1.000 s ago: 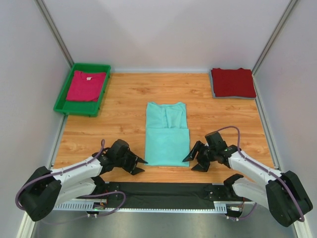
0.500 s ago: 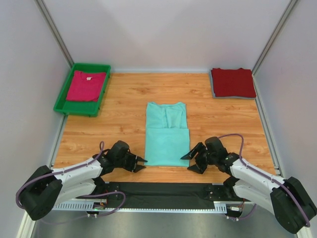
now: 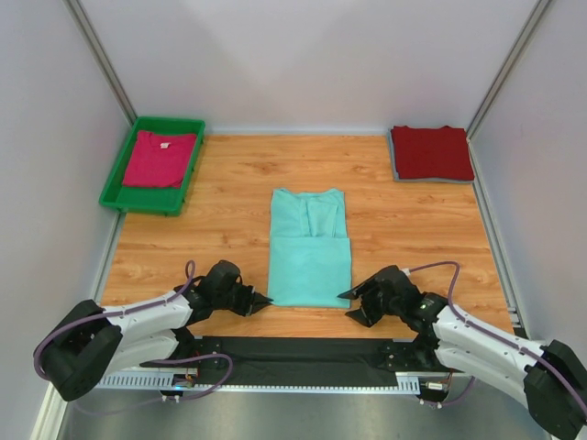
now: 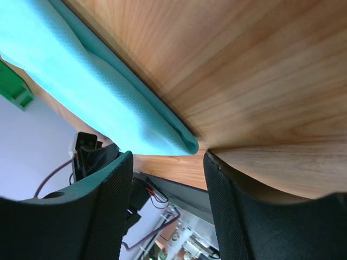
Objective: Fold and stack the t-shirts
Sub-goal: Fold the tshirt
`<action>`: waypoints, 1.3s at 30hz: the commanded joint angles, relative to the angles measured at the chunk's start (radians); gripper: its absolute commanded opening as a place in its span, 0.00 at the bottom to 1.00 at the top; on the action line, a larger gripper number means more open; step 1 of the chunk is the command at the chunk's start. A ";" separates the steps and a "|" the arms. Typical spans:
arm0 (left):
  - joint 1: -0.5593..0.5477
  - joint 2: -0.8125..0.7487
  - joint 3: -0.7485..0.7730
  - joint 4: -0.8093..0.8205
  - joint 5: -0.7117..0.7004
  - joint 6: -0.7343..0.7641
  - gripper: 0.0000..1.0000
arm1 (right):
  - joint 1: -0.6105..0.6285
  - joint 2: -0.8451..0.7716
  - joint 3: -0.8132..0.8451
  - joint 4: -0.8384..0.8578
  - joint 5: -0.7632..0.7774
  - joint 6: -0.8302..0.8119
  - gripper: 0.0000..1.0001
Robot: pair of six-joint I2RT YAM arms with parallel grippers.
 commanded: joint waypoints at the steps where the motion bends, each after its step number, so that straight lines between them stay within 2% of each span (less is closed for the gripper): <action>1: -0.002 0.019 -0.015 -0.060 -0.057 0.021 0.15 | 0.042 0.014 -0.038 -0.097 0.163 0.127 0.57; 5: -0.002 0.016 -0.018 -0.062 -0.057 0.021 0.13 | 0.068 0.026 -0.039 -0.110 0.228 0.190 0.56; 10: -0.002 -0.006 -0.031 -0.063 -0.064 0.010 0.11 | 0.093 0.047 -0.056 -0.109 0.254 0.239 0.49; 21: -0.002 -0.012 -0.048 -0.040 -0.069 -0.002 0.10 | 0.094 0.072 -0.073 -0.120 0.275 0.227 0.45; 23: -0.002 -0.013 -0.051 -0.042 -0.072 -0.002 0.10 | 0.094 0.063 -0.099 -0.101 0.277 0.219 0.39; 24: -0.002 -0.012 -0.052 -0.037 -0.072 -0.003 0.09 | 0.094 0.057 -0.104 -0.089 0.277 0.208 0.31; 27: -0.002 -0.009 -0.057 -0.027 -0.077 -0.006 0.09 | 0.094 0.050 -0.111 -0.087 0.283 0.191 0.19; 28: -0.004 -0.007 -0.057 -0.022 -0.078 -0.005 0.08 | 0.096 0.050 -0.117 -0.077 0.281 0.191 0.10; 29: -0.002 -0.007 -0.057 -0.017 -0.080 -0.003 0.08 | 0.094 0.052 -0.136 -0.037 0.275 0.193 0.06; 31: -0.002 -0.006 -0.057 -0.011 -0.083 0.000 0.06 | 0.094 0.063 -0.142 0.001 0.269 0.164 0.00; 33: -0.002 -0.007 -0.054 -0.008 -0.084 0.032 0.02 | 0.091 0.072 -0.119 0.002 0.268 0.127 0.00; 35: -0.001 -0.010 -0.031 -0.028 -0.078 0.068 0.00 | 0.068 0.069 -0.093 -0.003 0.252 0.026 0.00; 39: 0.006 -0.018 0.034 -0.121 -0.048 0.200 0.00 | 0.019 0.081 0.078 -0.070 0.232 -0.236 0.00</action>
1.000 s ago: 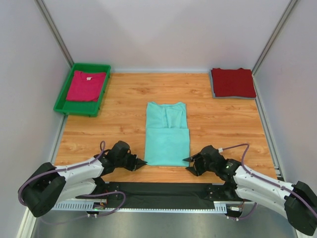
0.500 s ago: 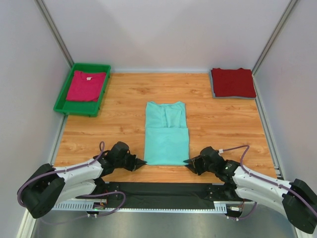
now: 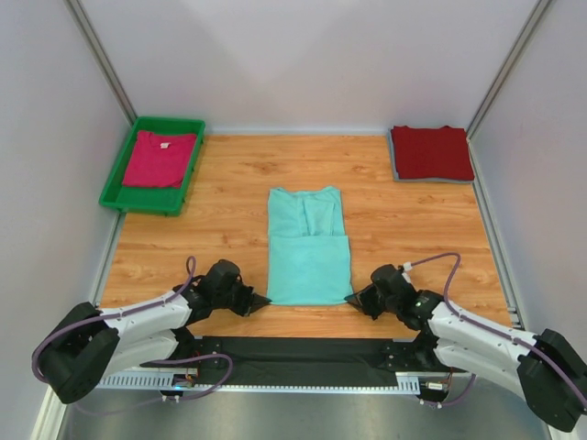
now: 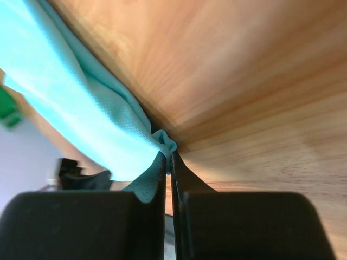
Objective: Fold and stack the t-shirts
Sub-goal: Fold the tshirt
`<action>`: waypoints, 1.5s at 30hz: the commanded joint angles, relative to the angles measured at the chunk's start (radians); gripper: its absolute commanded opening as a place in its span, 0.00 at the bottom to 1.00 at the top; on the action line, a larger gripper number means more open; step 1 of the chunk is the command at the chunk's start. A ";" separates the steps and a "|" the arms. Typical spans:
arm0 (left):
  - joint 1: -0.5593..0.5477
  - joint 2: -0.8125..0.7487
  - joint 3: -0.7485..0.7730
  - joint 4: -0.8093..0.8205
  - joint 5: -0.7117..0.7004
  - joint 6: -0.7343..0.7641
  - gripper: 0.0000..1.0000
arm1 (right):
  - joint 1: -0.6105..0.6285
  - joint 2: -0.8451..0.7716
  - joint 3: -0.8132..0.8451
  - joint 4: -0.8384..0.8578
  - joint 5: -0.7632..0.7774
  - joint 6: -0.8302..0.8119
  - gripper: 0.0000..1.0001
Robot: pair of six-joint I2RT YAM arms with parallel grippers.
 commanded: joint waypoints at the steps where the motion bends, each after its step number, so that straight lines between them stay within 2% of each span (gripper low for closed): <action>1: 0.006 0.000 0.083 -0.162 -0.023 0.196 0.00 | -0.030 0.035 0.129 -0.166 0.039 -0.343 0.00; 5: 0.006 -0.039 0.217 -0.387 -0.035 0.362 0.00 | -0.033 0.089 0.232 -0.224 -0.083 -0.465 0.00; 10: 0.006 -0.110 0.262 -0.485 -0.008 0.422 0.00 | -0.033 0.129 0.380 -0.376 -0.150 -0.591 0.00; 14: 0.003 -0.159 0.305 -0.650 0.037 0.473 0.00 | -0.036 0.170 0.428 -0.494 -0.252 -0.662 0.00; 18: 0.000 -0.224 0.348 -0.784 0.061 0.517 0.00 | -0.030 0.180 0.401 -0.534 -0.430 -0.666 0.00; 28: 0.001 -0.481 0.363 -1.078 0.170 0.550 0.00 | -0.021 0.097 0.439 -0.730 -0.641 -0.708 0.00; 32: 0.001 -0.518 0.400 -1.156 0.193 0.548 0.00 | -0.001 0.074 0.451 -0.766 -0.731 -0.691 0.00; 36: 0.001 -0.497 0.443 -1.170 0.212 0.556 0.00 | 0.001 0.087 0.474 -0.789 -0.799 -0.690 0.00; 40: 0.001 -0.333 0.545 -1.154 0.155 0.620 0.00 | -0.014 0.162 0.543 -0.773 -0.859 -0.696 0.00; 45: 0.020 -0.138 0.765 -1.167 0.063 0.738 0.00 | -0.099 0.301 0.666 -0.848 -0.898 -0.813 0.00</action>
